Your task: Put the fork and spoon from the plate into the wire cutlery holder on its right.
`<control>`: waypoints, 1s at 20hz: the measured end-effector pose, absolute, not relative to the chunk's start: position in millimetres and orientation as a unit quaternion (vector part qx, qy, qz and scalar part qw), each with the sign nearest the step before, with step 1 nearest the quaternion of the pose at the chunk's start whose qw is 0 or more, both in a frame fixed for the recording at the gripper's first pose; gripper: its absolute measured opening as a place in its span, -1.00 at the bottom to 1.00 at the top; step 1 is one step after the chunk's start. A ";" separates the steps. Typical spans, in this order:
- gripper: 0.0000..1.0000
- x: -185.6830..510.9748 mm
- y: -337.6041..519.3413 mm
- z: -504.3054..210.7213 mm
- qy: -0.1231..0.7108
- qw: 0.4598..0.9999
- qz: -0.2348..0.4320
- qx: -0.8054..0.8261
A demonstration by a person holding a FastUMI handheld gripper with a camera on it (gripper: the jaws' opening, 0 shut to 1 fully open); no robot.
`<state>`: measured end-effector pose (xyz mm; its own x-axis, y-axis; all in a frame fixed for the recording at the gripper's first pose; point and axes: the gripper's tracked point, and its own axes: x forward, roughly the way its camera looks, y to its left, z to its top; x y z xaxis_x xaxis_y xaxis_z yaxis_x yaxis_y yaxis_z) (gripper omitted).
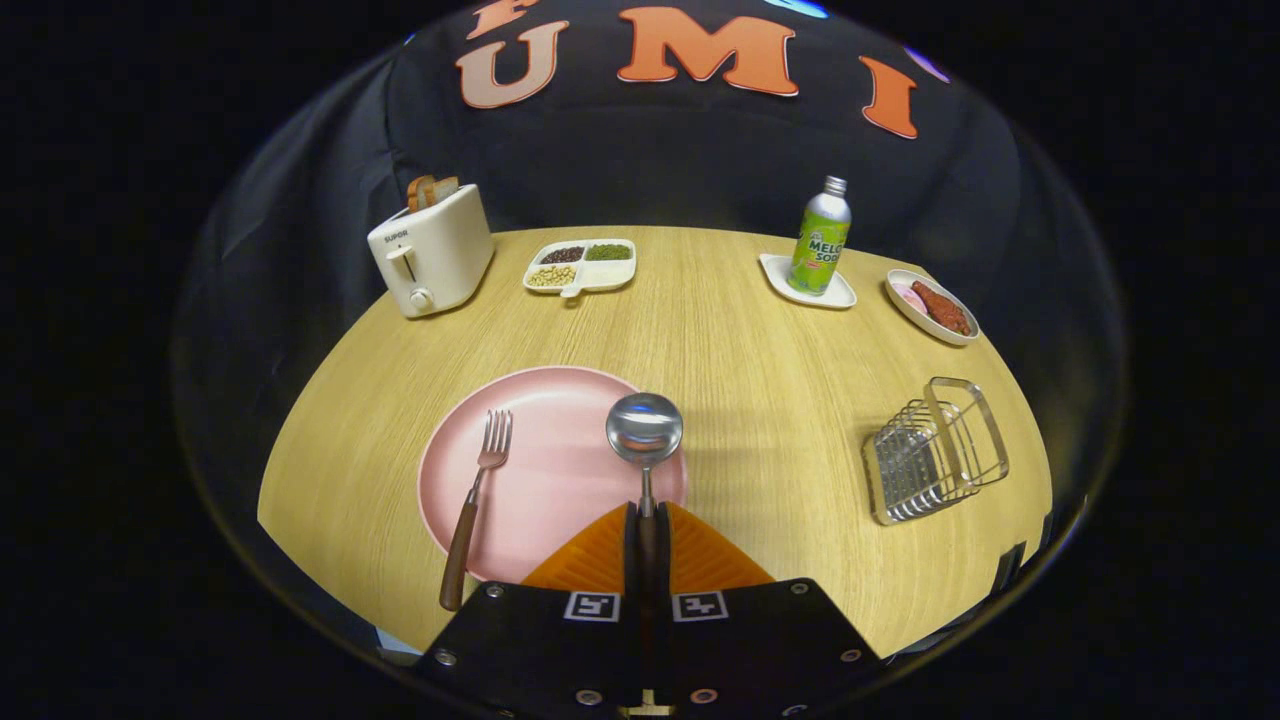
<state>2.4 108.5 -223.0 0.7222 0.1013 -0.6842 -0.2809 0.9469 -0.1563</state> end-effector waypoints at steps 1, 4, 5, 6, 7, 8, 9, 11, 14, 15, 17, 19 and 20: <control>-0.91 3.7 99.2 -217.1 0.358 0.920 0.101 -0.125; -0.91 7.7 69.0 -202.2 0.364 0.919 0.086 -0.124; -0.91 9.3 58.7 -196.1 0.366 0.919 0.082 -0.121; -0.91 11.2 48.7 -191.5 0.367 0.919 0.078 -0.121; -0.91 14.2 37.6 -186.9 0.367 0.919 0.072 -0.124; -0.91 16.9 26.0 -183.5 0.368 0.919 0.065 -0.126; -0.91 18.6 16.4 -179.1 0.371 0.918 0.060 -0.126; -0.91 20.7 2.8 -168.4 0.372 0.919 0.055 -0.121; -0.91 23.7 -18.0 -155.1 0.375 0.916 0.047 -0.133; -0.91 24.4 -23.9 -150.7 0.377 0.915 0.046 -0.135; -0.91 24.5 -35.6 -143.7 0.386 0.911 0.043 -0.135; -0.91 24.2 -46.7 -141.3 0.400 0.905 0.039 -0.139; -0.91 23.9 -53.1 -140.6 0.409 0.901 0.038 -0.143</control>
